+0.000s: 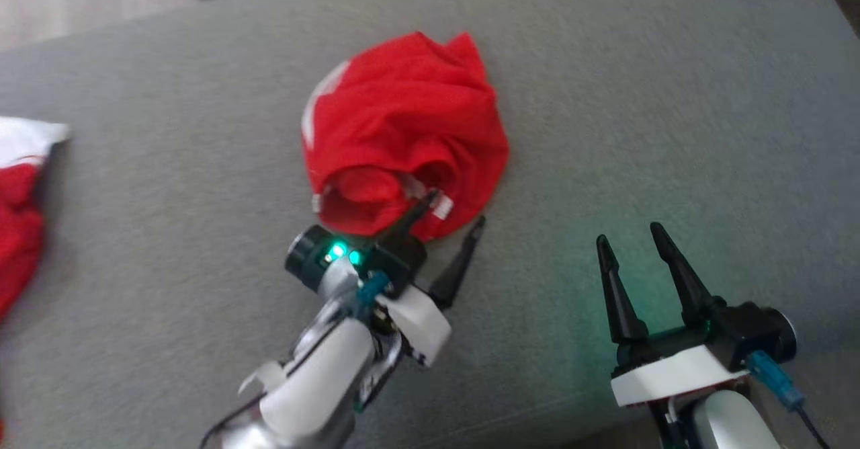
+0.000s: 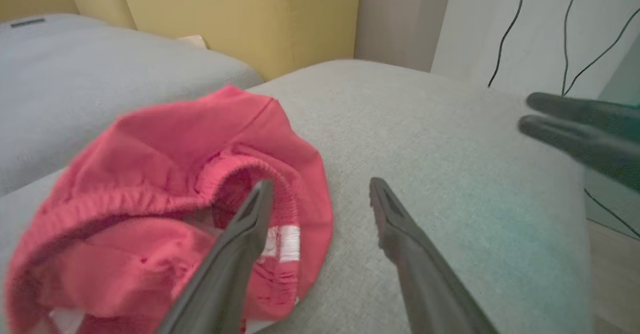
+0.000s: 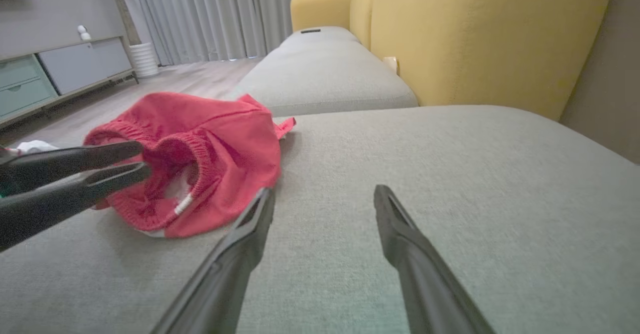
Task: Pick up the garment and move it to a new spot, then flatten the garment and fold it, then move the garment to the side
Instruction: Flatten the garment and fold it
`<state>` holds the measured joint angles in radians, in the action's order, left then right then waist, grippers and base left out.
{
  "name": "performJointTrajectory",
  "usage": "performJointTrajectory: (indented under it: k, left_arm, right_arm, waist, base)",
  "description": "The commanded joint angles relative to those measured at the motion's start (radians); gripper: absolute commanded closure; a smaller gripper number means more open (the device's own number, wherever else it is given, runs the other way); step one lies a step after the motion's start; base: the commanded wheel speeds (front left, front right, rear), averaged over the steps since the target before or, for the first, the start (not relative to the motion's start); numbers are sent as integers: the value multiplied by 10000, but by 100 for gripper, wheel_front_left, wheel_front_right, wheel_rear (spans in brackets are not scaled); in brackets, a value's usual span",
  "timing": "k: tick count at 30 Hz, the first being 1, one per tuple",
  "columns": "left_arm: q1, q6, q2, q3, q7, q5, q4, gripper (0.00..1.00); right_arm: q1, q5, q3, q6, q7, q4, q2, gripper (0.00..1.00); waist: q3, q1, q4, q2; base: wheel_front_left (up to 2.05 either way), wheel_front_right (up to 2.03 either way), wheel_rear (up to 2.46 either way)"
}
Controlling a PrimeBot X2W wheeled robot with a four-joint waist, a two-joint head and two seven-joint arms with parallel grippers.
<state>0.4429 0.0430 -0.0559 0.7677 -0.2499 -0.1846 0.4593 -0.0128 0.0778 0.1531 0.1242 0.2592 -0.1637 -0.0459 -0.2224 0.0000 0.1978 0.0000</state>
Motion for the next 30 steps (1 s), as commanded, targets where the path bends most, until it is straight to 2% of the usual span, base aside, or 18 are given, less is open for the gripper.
performJointTrajectory:
  k: [1,8,12,23,30]
  left_arm:
    - [389,99,55,-132,-118,-228,45,0]
    - [1294,846,56,238,-118,-916,1458,0]
    - [1467,1024,56,93,-118,-1181,1600,0]
    - [1183,990,56,-896,-118,-1176,1206,0]
    - [1056,770,56,-959,-118,-917,1396,0]
  right_arm:
    - [-322,61,223,65,26,308,-43,0]
    - [-494,163,221,65,26,342,-43,0]
    - [-570,214,168,65,26,374,-43,0]
    - [-570,237,93,65,26,359,-43,0]
    - [-630,242,96,65,26,309,-43,0]
  waist:
    - [-438,0,483,0]
    - [-697,0,758,0]
    - [-786,0,707,0]
    - [-794,0,373,0]
    - [-774,0,312,0]
  base:
    - [0,0,0]
    - [0,0,0]
    - [0,0,0]
    - [0,0,0]
    - [0,0,0]
